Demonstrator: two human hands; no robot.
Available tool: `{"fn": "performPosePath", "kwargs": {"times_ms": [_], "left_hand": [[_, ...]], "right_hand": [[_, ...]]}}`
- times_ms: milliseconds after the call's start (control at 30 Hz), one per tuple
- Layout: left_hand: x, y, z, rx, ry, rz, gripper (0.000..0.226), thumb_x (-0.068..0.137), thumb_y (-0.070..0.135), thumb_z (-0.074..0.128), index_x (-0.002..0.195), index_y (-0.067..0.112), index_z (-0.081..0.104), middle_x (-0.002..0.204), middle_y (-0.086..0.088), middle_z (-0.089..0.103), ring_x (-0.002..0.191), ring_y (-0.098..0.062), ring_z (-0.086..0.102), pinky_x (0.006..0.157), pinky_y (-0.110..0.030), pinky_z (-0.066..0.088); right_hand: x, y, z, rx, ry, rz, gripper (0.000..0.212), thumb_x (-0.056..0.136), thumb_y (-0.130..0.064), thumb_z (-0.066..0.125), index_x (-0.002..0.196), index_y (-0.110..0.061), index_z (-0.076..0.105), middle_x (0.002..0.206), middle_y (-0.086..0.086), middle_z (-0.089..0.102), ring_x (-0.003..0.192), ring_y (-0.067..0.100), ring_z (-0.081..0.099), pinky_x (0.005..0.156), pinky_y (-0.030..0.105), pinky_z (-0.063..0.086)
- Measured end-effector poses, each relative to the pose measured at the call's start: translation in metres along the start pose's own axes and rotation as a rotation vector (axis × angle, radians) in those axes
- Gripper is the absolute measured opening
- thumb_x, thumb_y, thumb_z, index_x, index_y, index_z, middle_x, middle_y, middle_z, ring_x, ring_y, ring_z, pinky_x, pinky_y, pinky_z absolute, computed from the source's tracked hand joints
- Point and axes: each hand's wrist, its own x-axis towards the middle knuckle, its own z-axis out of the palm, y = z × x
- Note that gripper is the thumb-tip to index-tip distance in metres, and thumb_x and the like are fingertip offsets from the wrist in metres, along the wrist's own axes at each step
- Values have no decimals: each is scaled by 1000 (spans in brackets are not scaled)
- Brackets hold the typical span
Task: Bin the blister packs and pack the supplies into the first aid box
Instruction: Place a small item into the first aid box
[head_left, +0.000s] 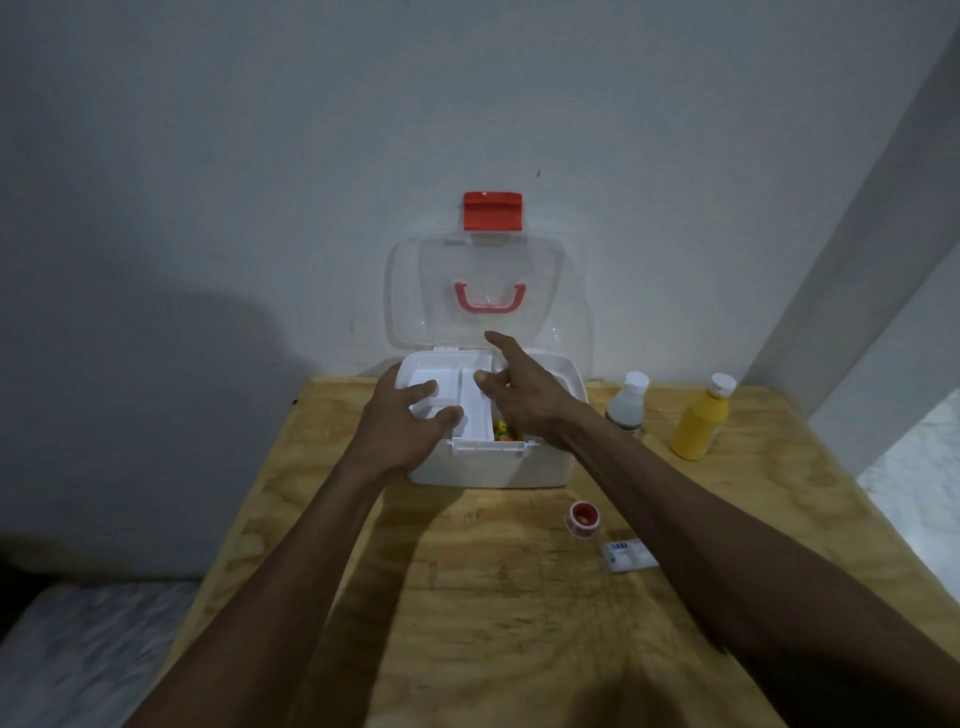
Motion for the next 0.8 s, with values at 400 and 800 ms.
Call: {"fn": "performPosePath", "kwargs": {"times_ms": [400,800], "left_hand": [[1,-2,1,4,5,2,64,84,39,72,140,19,49,154,1,35,133,-24,42,103,-37,41],[2,-3,0,-21,5,-1,69,82,40,73,142,19,46,152,1,39,132,-24,44,100,-37,42]], "right_hand": [[4,2,3,28,-14,4,58,101,-27,47,153,-29,19,153,11,39,135,31,44,108,42,39],[-1,-2,-3,-13,-12,16,52,101,-29,48,149,-23,28,149,11,44,130,31,48,106,42,41]]}}
